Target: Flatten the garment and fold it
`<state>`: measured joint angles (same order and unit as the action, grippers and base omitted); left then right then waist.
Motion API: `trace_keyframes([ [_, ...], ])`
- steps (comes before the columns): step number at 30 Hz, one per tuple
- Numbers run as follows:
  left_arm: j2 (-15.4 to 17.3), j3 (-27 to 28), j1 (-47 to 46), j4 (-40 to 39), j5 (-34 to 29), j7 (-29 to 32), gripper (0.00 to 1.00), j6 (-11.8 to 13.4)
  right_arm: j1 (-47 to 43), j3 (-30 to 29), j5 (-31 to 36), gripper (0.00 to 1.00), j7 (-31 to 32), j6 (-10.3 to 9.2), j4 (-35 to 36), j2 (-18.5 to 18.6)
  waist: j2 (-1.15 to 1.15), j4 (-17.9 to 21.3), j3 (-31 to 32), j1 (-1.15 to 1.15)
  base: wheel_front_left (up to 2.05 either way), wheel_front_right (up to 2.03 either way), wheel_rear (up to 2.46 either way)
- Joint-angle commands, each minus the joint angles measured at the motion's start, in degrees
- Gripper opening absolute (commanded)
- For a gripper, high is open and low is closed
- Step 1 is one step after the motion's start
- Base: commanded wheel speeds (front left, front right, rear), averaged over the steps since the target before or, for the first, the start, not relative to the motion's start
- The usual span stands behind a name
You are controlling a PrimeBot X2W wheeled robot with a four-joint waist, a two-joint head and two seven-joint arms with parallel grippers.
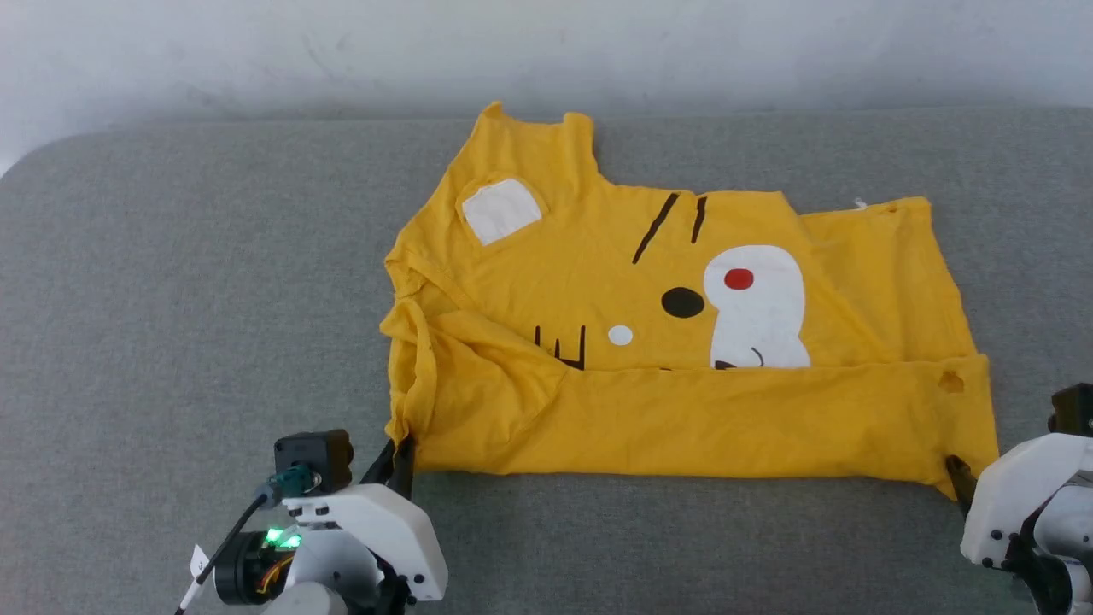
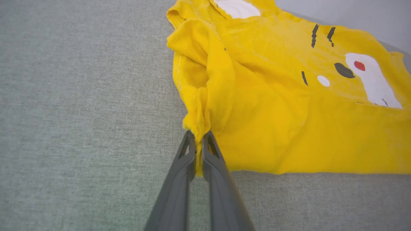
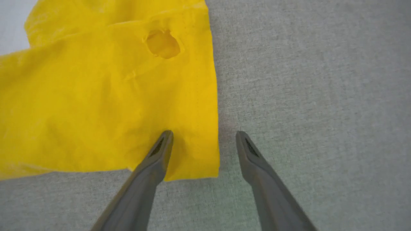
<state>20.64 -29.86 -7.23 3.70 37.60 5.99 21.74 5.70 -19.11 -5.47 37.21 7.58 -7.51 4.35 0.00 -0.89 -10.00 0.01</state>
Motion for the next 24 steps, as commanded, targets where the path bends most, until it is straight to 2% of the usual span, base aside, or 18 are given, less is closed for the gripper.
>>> trace_keyframes([
  [1,0.4,-0.2,-0.7,-0.9,-0.9,-0.1,0.00,0.3,1.6,-0.9,1.0,1.00,-0.5,-0.09,-2.4,-0.1,0.00,-1.1,-1.2,-0.01,0.00,0.00,0.00],
  [5,0.7,-0.3,-0.6,-1.4,-1.0,-0.2,0.00,0.4,1.9,0.3,1.5,1.00,0.0,-0.09,-7.0,-0.1,0.00,-1.6,-1.5,-0.01,0.00,0.00,0.00],
  [6,0.7,-0.3,-0.5,-1.4,-0.9,-0.3,0.00,0.3,1.8,0.4,1.3,0.05,-0.1,-0.09,-7.7,-0.1,0.00,-1.7,-1.5,-0.01,0.00,0.00,0.00],
  [7,0.8,-0.2,-0.4,-1.2,-0.9,-0.4,0.00,0.2,1.8,0.5,1.2,0.00,-0.5,-0.09,-8.2,0.0,0.00,-1.8,-1.3,-0.01,0.00,0.00,0.00],
  [15,2.9,-0.1,2.1,-0.4,-0.1,0.2,0.00,-0.2,0.7,2.0,-1.1,0.00,-4.2,-0.09,-6.9,2.0,0.00,-1.6,3.4,-0.01,0.00,0.00,0.00],
  [24,5.0,-0.7,8.1,-3.2,1.3,2.6,0.00,0.9,-5.9,3.6,-4.0,0.00,0.4,-0.09,1.3,5.2,0.00,-2.1,9.6,-0.01,0.00,0.00,0.00],
])
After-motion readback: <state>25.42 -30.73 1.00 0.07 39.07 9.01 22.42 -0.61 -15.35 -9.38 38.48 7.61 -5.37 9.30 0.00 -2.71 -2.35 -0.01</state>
